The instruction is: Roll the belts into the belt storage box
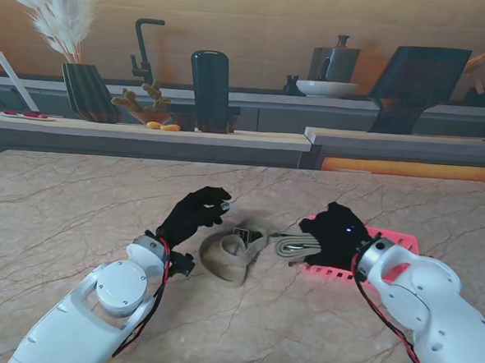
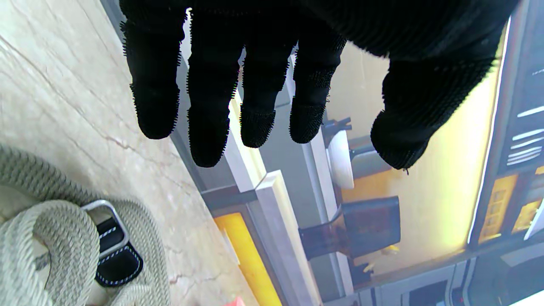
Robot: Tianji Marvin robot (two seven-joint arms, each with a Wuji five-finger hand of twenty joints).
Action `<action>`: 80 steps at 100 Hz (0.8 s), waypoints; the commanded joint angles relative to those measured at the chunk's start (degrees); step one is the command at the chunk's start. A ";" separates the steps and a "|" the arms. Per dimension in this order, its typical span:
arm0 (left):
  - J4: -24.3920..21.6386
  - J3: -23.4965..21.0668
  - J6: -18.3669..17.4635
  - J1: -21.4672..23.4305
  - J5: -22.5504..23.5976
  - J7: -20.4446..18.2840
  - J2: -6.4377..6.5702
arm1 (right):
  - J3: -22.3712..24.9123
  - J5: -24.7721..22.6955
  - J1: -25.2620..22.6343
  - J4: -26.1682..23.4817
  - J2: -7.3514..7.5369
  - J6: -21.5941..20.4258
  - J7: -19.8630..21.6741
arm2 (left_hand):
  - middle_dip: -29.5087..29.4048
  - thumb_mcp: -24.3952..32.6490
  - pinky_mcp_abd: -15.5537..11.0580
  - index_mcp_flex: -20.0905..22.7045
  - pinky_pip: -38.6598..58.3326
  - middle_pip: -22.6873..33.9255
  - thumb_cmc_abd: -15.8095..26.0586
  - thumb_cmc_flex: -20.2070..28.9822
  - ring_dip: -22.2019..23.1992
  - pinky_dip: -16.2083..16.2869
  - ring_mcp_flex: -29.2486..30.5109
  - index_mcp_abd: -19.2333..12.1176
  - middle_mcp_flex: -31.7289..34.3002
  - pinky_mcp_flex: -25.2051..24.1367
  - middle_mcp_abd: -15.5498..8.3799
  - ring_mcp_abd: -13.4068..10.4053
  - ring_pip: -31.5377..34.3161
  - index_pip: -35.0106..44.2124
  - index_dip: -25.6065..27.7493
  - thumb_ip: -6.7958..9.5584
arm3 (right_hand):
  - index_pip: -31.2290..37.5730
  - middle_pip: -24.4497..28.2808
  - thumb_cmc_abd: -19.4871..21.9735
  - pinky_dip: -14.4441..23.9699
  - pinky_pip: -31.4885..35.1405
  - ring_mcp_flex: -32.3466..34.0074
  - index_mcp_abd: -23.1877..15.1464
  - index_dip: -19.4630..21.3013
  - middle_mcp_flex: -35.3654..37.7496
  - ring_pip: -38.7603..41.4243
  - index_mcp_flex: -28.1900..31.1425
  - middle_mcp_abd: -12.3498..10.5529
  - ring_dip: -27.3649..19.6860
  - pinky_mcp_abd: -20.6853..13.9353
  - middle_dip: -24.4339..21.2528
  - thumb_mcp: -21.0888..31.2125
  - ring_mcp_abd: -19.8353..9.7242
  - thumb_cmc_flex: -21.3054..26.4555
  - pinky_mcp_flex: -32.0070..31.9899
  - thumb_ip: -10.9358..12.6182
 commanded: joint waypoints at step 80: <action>-0.80 -0.64 0.74 0.75 0.03 1.46 -0.51 | 7.03 -9.13 -7.03 3.12 0.31 24.54 -3.26 | -0.72 -3.63 -0.14 1.46 -1.00 -1.54 3.01 1.09 -0.79 0.34 -1.12 -2.59 -0.75 -0.78 -1.65 0.76 -0.98 -1.73 1.18 2.23 | 7.33 6.27 6.49 7.04 26.18 16.19 -12.95 2.10 1.75 26.22 8.51 6.89 1.76 -2.28 0.05 8.50 -4.41 12.48 13.12 2.90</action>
